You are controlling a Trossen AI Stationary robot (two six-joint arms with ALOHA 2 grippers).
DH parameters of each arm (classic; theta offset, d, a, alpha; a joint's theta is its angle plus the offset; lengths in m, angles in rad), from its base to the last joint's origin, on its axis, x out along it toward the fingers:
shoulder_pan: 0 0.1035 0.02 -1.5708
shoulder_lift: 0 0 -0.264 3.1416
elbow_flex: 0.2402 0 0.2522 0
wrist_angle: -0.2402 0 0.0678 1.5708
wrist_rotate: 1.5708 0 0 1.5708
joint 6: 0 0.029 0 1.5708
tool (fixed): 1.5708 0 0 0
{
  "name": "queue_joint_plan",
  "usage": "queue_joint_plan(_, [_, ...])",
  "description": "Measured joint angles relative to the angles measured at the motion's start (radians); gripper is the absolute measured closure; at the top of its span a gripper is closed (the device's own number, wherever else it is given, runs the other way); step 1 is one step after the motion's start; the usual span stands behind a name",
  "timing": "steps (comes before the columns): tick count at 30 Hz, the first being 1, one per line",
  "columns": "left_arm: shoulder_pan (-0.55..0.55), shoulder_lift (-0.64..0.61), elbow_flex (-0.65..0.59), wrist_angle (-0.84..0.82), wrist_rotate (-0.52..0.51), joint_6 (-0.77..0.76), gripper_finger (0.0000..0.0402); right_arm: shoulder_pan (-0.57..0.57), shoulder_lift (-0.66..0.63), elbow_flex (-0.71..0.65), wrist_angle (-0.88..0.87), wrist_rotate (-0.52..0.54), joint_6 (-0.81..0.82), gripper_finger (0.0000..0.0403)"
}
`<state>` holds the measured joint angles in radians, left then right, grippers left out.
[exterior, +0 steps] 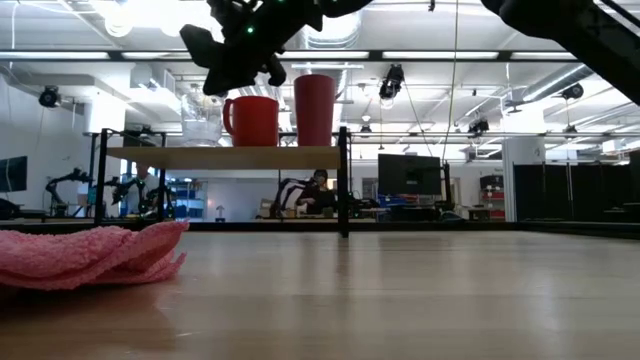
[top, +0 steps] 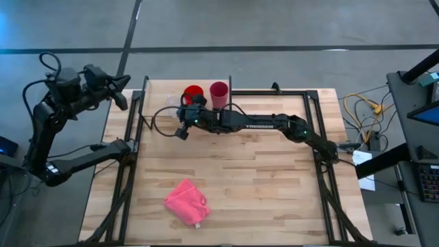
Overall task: Stack small to large cups/mugs on shelf
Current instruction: Put the transparent mug on the shelf
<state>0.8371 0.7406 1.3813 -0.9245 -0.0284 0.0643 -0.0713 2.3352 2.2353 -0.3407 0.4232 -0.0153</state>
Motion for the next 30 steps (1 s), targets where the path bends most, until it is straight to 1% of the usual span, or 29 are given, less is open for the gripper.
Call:
queue_joint_plan(16, [0.000, 0.001, 0.000, 0.000, 0.000, 0.000, 0.0401, -0.036, 0.000, -0.006, 0.001, -0.001, 0.007, 0.0394])
queue_joint_plan(26, [0.000, 0.005, 0.000, 0.001, 0.000, 0.000, 0.0401, -0.066, 0.000, -0.006, 0.047, -0.003, 0.006, 0.0394])
queue_joint_plan(30, [0.000, 0.005, 0.000, 0.001, 0.000, 0.000, 0.0402, -0.069, 0.000, -0.006, 0.065, -0.029, 0.007, 0.0394])
